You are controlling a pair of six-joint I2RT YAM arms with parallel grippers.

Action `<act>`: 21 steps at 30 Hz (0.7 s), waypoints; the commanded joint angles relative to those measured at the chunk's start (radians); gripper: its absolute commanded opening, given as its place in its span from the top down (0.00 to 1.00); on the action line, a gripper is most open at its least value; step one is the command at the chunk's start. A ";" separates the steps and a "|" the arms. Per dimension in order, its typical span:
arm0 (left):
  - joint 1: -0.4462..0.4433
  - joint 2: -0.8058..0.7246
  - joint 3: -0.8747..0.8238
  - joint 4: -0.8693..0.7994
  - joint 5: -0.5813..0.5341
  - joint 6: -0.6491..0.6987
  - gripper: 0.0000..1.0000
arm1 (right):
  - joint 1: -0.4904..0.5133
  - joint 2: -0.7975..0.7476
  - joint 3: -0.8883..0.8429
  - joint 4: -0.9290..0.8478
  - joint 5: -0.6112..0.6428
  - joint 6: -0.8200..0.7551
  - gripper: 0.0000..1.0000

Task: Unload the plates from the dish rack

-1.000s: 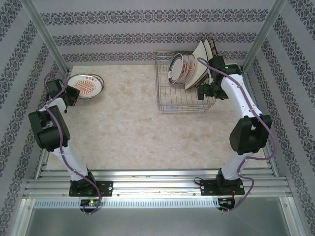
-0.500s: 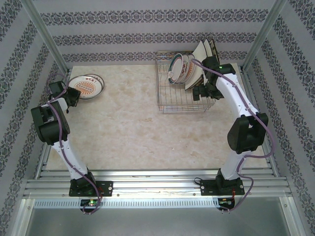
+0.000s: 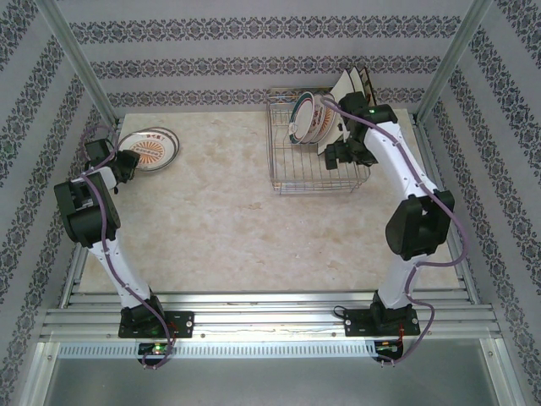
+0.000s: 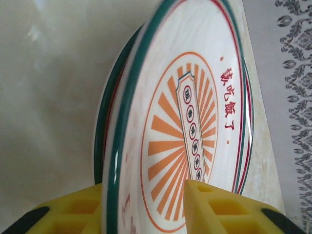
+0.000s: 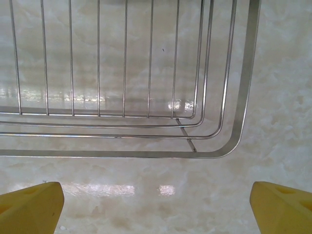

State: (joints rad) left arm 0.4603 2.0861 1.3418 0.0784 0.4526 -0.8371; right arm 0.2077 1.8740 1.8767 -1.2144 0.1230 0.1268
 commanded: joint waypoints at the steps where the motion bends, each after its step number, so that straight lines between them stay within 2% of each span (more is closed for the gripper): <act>1: 0.012 -0.052 0.034 -0.112 -0.064 0.077 0.60 | 0.013 0.021 0.044 -0.034 0.024 -0.007 0.02; 6: 0.006 -0.072 0.075 -0.246 -0.132 0.156 0.57 | 0.019 0.033 0.059 -0.035 0.024 -0.008 0.02; 10: -0.011 -0.094 0.101 -0.344 -0.232 0.228 0.56 | 0.024 0.039 0.053 -0.027 0.020 -0.007 0.02; 17: -0.038 -0.125 0.090 -0.416 -0.330 0.292 0.52 | 0.028 0.034 0.039 -0.017 0.017 -0.007 0.02; 18: -0.050 -0.138 0.091 -0.432 -0.357 0.308 0.49 | 0.028 0.031 0.039 -0.017 0.017 -0.007 0.02; 21: -0.105 -0.201 0.104 -0.511 -0.453 0.389 0.29 | 0.028 0.027 0.044 -0.012 0.019 -0.004 0.02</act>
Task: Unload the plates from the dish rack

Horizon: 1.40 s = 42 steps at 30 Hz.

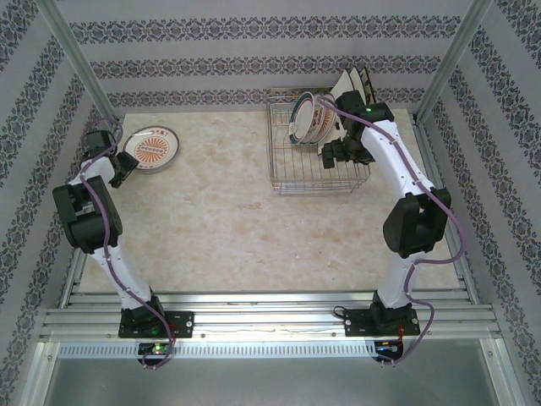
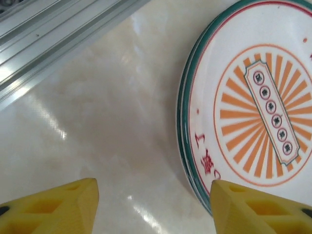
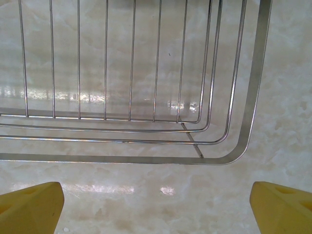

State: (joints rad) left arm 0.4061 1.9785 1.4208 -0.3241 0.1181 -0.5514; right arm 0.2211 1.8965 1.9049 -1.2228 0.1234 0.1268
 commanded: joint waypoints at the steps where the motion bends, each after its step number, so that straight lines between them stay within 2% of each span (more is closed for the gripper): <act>1: -0.079 -0.120 0.033 -0.137 -0.147 0.136 0.19 | 0.014 0.002 0.023 -0.001 0.015 -0.002 0.02; 2: -0.109 -0.141 0.054 -0.181 -0.152 0.177 0.10 | 0.016 0.004 0.029 0.003 0.012 0.000 0.02; 4: -0.179 -0.160 0.118 -0.297 -0.204 0.253 0.01 | 0.019 0.013 0.060 0.000 -0.003 0.003 0.02; 7: -0.278 -0.146 0.244 -0.495 -0.273 0.321 0.00 | 0.029 0.036 0.119 -0.003 0.000 0.009 0.02; 11: -0.344 -0.109 0.355 -0.660 -0.199 0.324 0.00 | 0.049 0.100 0.250 -0.009 0.013 0.038 0.02; 15: -0.421 -0.050 0.448 -0.787 -0.253 0.322 0.00 | 0.073 0.194 0.431 -0.022 0.004 0.057 0.02; 20: -0.464 -0.034 0.454 -0.803 -0.209 0.318 0.00 | 0.093 0.352 0.685 -0.042 0.018 0.071 0.02; 23: -0.480 -0.036 0.447 -0.801 -0.204 0.313 0.00 | 0.093 0.443 0.817 -0.028 0.034 0.086 0.06; 30: -0.495 -0.058 0.405 -0.790 -0.207 0.305 0.00 | 0.094 0.515 0.808 0.154 0.064 0.098 0.20; 42: -0.496 -0.075 0.358 -0.744 -0.164 0.290 0.00 | 0.098 0.654 0.835 0.265 0.113 0.175 0.38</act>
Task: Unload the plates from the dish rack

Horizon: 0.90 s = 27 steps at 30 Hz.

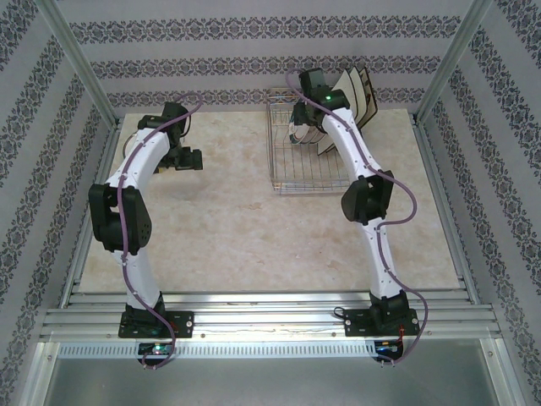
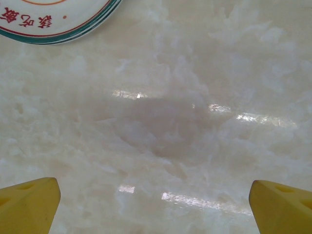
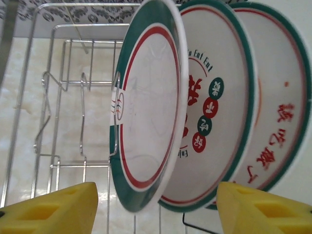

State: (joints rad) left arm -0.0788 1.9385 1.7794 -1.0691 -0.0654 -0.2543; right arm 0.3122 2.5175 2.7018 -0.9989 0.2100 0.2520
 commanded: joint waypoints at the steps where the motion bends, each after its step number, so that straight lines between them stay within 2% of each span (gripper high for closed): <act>1: -0.012 -0.033 -0.001 0.001 0.019 -0.006 0.00 | 0.007 0.038 0.038 0.050 0.022 0.059 0.38; 11: -0.013 -0.030 0.019 -0.005 0.013 0.003 0.00 | 0.007 0.090 0.075 0.145 0.032 0.114 0.60; 27: -0.022 -0.018 0.052 -0.015 0.014 0.007 0.00 | -0.004 0.141 0.101 0.211 0.008 0.153 0.77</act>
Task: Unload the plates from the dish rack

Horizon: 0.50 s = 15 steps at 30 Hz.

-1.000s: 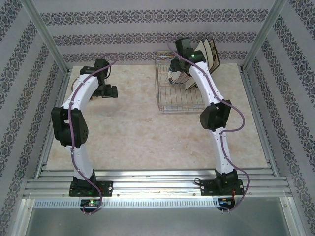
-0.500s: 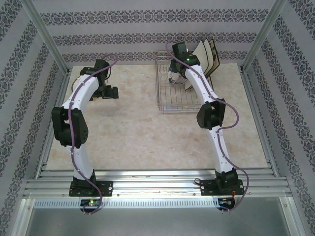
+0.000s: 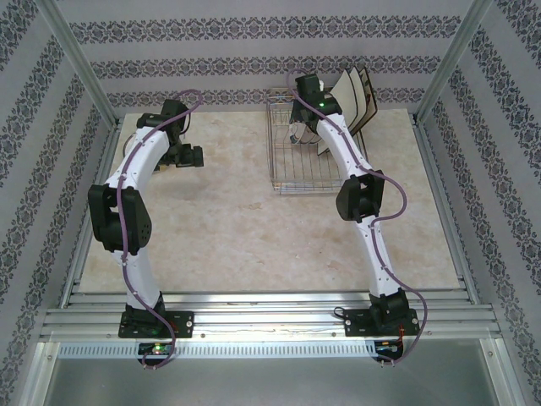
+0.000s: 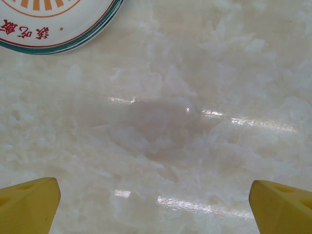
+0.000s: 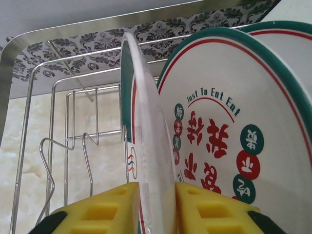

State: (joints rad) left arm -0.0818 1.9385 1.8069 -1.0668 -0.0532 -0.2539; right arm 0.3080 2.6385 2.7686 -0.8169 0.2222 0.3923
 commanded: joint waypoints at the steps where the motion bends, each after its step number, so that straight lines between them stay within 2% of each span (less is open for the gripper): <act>1: -0.018 -0.018 0.024 -0.017 0.002 0.007 0.00 | 0.000 0.020 0.034 0.029 -0.006 0.012 0.79; 5: -0.021 -0.018 0.020 -0.015 -0.002 0.008 0.00 | 0.002 0.007 0.033 0.022 -0.005 0.014 0.88; 15: -0.019 -0.022 0.023 -0.015 -0.011 0.009 0.00 | 0.005 -0.097 0.015 -0.001 0.019 -0.019 0.94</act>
State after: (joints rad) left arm -0.0925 1.9385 1.8069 -1.0668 -0.0536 -0.2539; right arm 0.2974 2.6373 2.7724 -0.8402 0.2516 0.3870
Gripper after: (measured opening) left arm 0.998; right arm 0.089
